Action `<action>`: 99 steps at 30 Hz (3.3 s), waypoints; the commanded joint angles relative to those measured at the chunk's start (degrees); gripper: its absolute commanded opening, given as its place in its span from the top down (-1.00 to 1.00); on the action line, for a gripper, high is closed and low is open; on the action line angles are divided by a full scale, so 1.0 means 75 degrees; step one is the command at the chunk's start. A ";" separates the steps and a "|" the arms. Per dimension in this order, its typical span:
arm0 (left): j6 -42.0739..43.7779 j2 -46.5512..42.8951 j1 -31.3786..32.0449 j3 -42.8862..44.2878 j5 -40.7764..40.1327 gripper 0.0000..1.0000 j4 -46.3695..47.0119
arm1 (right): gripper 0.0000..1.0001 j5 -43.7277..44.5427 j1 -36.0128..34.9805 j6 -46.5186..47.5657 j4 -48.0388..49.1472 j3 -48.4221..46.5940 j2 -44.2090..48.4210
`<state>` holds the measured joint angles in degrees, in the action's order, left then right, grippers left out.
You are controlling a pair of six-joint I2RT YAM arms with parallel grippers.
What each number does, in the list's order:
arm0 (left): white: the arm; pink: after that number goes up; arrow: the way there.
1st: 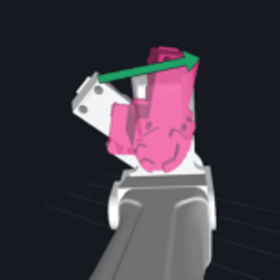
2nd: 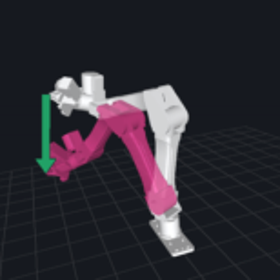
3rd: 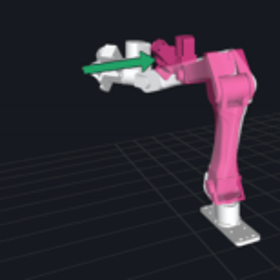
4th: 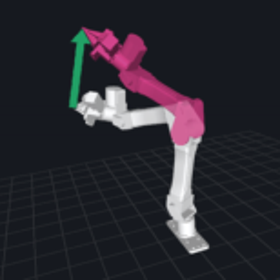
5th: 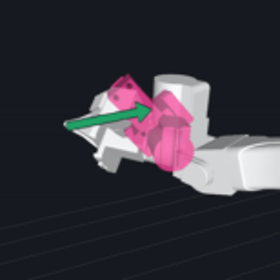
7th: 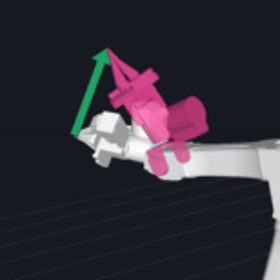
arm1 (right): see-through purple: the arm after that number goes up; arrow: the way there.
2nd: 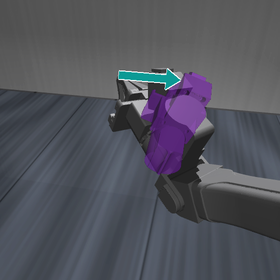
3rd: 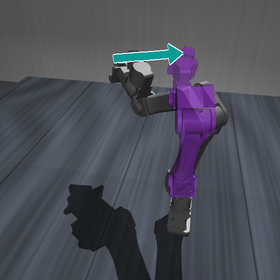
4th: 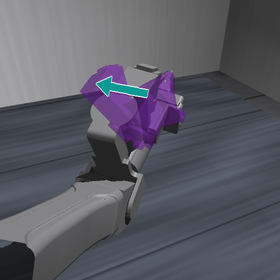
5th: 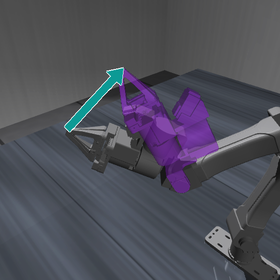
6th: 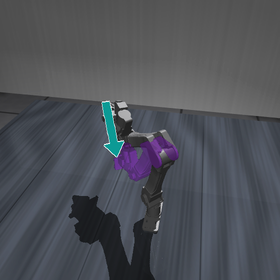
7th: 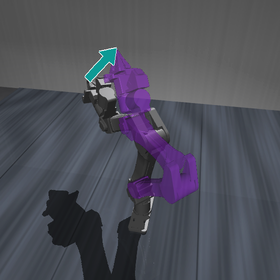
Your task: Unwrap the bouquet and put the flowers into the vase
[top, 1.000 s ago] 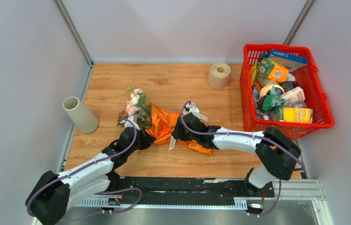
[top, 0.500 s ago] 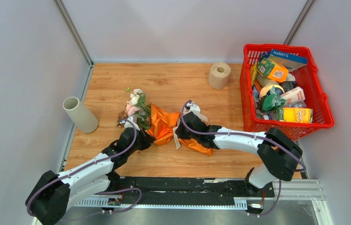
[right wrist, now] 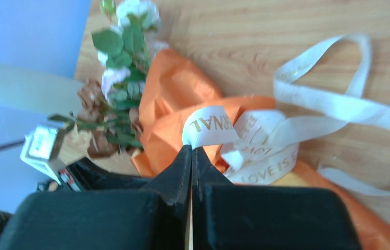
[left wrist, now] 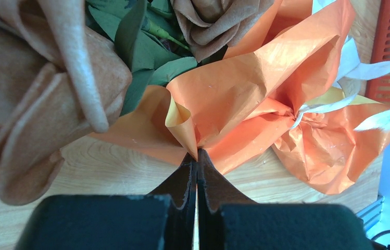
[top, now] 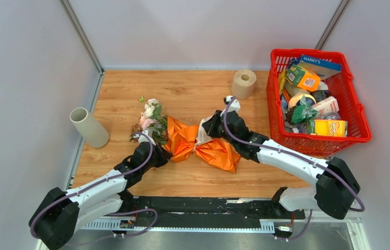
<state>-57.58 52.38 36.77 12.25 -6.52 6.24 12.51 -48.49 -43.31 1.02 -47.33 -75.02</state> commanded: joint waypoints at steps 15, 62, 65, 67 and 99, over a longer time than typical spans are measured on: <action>0.0271 0.0281 0.0089 0.0405 -0.0594 1.00 -0.0409 | 1.00 0.0371 0.2762 0.1426 0.0005 -0.3999 -0.0120; 0.0705 0.2098 0.0089 0.1847 -0.0548 1.00 -0.0082 | -0.08 -0.2304 -0.1164 0.1473 -0.1670 0.0031 0.0545; 0.0693 0.1981 0.0089 0.1742 -0.0513 1.00 -0.0082 | -0.25 -0.0531 -0.1140 0.1708 -0.1683 -0.0251 0.0792; 0.0682 0.1934 0.0089 0.1683 -0.0466 1.00 -0.0035 | -0.32 0.0437 -0.0954 0.1825 -0.1613 -0.0403 0.0699; 0.0400 0.2426 0.0112 0.1449 -0.0173 1.00 0.0656 | 1.00 -0.2208 0.1345 0.2834 -0.0851 -0.2070 -0.2409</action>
<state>-53.87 70.02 37.36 23.92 -8.01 8.99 -3.92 -37.08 -22.00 -8.58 -65.25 -99.35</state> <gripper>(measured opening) 0.007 0.030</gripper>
